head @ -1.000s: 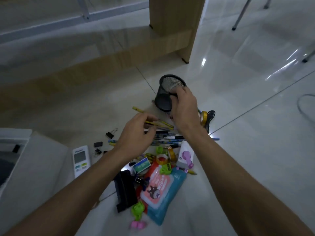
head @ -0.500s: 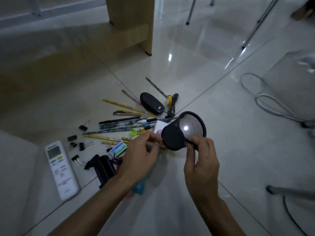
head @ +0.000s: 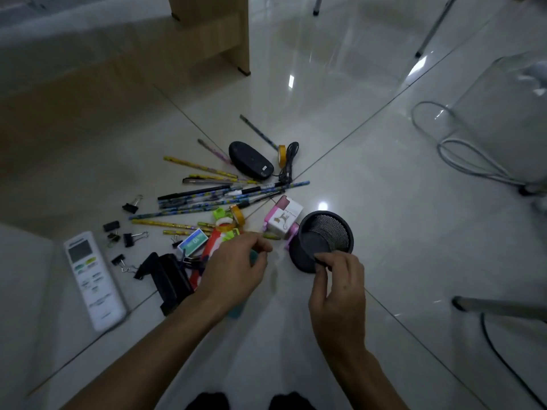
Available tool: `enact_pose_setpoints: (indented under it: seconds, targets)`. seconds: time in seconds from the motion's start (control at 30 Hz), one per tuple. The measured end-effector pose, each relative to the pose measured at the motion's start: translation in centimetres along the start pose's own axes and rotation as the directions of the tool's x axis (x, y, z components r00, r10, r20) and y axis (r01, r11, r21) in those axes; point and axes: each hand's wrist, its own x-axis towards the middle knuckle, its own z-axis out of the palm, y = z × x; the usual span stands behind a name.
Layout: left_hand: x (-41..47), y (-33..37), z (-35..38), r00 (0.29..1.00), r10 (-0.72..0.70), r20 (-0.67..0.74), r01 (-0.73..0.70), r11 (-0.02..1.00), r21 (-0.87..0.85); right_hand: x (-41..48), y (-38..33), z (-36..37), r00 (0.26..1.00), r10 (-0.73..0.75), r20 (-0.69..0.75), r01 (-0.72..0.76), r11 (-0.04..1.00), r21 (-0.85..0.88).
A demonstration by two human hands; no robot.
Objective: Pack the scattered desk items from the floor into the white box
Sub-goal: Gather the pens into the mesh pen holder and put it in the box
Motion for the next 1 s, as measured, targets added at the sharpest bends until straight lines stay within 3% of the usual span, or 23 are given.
enact_pose_setpoints:
  seconds: [0.17,0.23,0.27,0.33,0.4,0.47,0.57,0.67,0.87,1.0]
  targets:
    - [0.9,-0.4,-0.3,0.985,0.114,-0.129,-0.087,0.976,0.2,0.2,-1.1,-1.5,0.997,0.08,-0.005,-0.08,0.995,0.055]
    - [1.7,-0.8,-1.0,0.974,0.139,-0.179,-0.085,0.956,0.282,0.5,-2.5,-2.1,1.0,0.006,0.001,-0.006,0.996,0.084]
    - [2.1,-1.1,-1.5,0.969,0.134,-0.208,-0.07,0.955,0.289,0.6,-3.5,-2.0,0.996,-0.063,0.059,0.057,0.993,0.099]
    - [2.7,-1.6,-2.4,0.96,0.08,-0.269,-0.022,0.977,0.212,1.6,-5.4,-0.9,0.939,-0.142,0.313,0.121,0.989,0.088]
    - [3.0,-2.6,-3.3,0.95,-0.042,-0.308,0.068,0.995,0.074,3.3,-6.6,2.1,0.799,-0.052,0.599,0.118,0.99,-0.072]
    - [2.9,-3.1,-3.8,0.935,-0.192,-0.298,0.176,0.981,-0.081,5.2,-7.0,5.1,0.708,0.076,0.702,0.177,0.943,-0.281]
    - [2.2,-3.5,-4.6,0.882,-0.404,-0.244,0.31,0.886,-0.345,7.1,-7.0,7.5,0.7,0.064,0.711,0.318,0.864,-0.39]
    - [1.5,-3.8,-5.5,0.85,-0.476,-0.226,0.334,0.818,-0.468,8.0,-6.9,7.7,0.675,0.075,0.734,0.356,0.838,-0.413]
    - [0.6,-3.7,-6.5,0.829,-0.496,-0.258,0.324,0.802,-0.502,8.2,-7.8,7.4,0.656,0.11,0.746,0.316,0.858,-0.405]
    - [0.9,-2.5,-6.8,0.783,-0.559,-0.273,0.337,0.749,-0.57,6.8,-9.4,5.5,0.718,0.177,0.673,0.167,0.895,-0.414]
